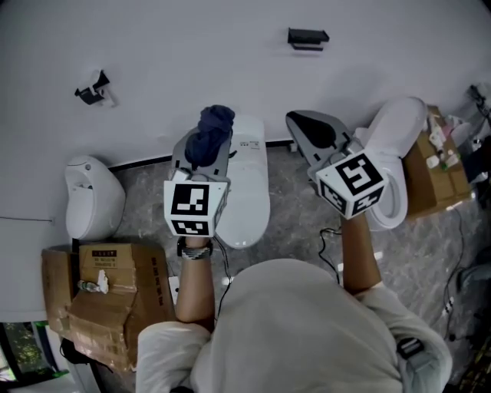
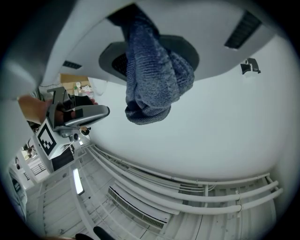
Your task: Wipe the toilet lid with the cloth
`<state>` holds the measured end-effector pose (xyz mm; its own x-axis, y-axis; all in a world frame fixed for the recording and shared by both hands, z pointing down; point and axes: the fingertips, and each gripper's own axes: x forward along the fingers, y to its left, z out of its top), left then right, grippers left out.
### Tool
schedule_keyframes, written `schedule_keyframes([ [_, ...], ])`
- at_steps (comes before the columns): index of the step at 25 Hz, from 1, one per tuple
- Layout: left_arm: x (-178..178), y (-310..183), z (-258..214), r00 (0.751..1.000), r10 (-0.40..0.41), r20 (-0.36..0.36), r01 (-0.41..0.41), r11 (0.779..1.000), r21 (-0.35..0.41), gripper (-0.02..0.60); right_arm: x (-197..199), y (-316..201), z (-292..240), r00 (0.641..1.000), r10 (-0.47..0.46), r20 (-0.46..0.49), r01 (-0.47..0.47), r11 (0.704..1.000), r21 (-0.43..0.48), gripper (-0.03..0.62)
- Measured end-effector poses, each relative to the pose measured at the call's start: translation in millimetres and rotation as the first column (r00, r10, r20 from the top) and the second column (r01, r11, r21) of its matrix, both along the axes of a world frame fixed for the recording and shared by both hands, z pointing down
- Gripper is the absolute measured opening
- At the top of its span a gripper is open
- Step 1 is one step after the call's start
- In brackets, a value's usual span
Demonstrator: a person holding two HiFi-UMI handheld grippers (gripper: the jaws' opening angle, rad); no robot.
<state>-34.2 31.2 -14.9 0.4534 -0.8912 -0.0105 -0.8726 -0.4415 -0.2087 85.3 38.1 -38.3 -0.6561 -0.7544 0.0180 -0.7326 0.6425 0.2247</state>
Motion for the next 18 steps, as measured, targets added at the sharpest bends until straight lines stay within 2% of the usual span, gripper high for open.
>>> schedule_keyframes([
  [3,2,5,-4,1.0,0.007,0.014,-0.007,1.0,0.01,0.104,-3,3,-2,1.0,0.008,-0.006,-0.008,1.0,0.008,0.028],
  [18,0,5,-1,1.0,0.012,-0.003,-0.012,1.0,-0.009,0.104,2,4,11,0.999,0.04,-0.018,-0.041,0.999,-0.028,0.028],
])
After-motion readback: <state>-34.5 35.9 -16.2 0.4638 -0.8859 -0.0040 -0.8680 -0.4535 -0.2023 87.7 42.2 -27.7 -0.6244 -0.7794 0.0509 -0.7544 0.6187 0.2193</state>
